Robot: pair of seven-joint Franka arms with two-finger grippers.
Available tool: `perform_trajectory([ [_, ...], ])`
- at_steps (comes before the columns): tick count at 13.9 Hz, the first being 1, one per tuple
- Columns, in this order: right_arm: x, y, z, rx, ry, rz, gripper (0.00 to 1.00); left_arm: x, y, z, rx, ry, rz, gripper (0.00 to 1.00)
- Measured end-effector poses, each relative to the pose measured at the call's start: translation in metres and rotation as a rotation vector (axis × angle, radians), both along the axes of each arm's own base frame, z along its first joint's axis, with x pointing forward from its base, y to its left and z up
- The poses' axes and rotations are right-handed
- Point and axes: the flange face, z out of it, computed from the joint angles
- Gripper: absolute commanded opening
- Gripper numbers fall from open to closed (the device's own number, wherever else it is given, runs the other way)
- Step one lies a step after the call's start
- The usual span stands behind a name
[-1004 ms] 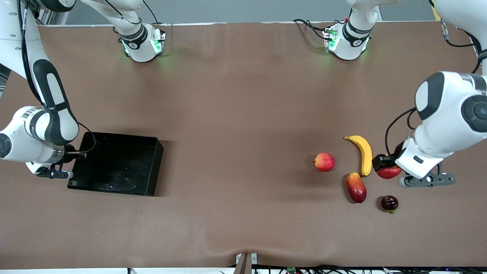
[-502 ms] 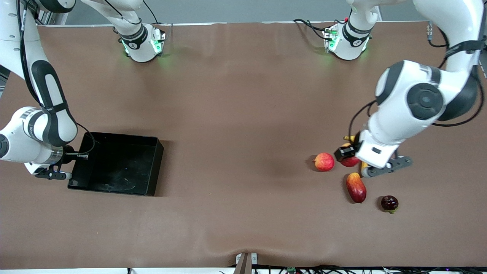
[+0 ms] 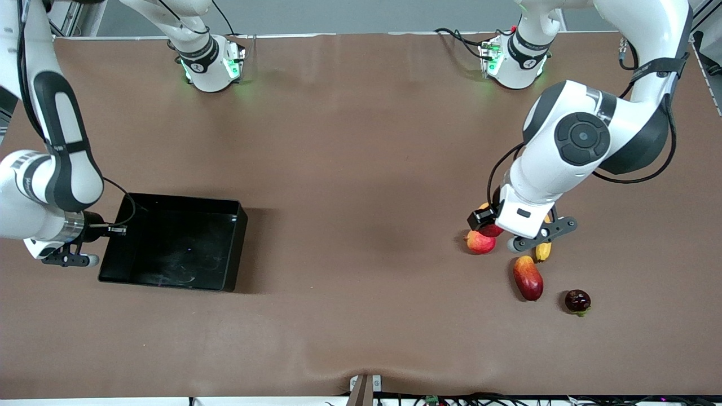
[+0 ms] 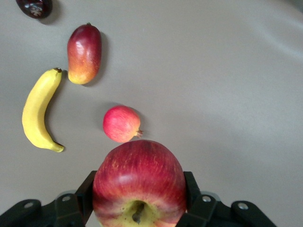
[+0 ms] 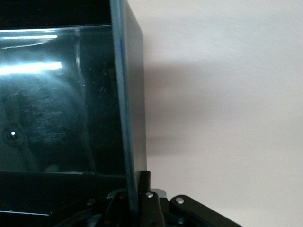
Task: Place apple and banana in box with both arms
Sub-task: 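Grasp the box rim with the right gripper while the left gripper lifts the apple, then drag the black box toward the fruit while the left gripper carries the apple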
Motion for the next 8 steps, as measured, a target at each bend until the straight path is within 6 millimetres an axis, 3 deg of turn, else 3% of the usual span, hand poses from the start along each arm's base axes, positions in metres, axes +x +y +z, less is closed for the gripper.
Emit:
perform_trajectory([
  [3, 0.001, 0.068, 0.033, 0.045, 0.014, 0.066, 0.0, -0.003, -0.007, 0.001, -0.002, 0.001, 0.019, 0.0],
  [8, -0.006, 0.216, 0.035, 0.041, 0.051, 0.079, 0.0, -0.012, -0.001, 0.015, 0.029, 0.031, 0.032, 0.0],
])
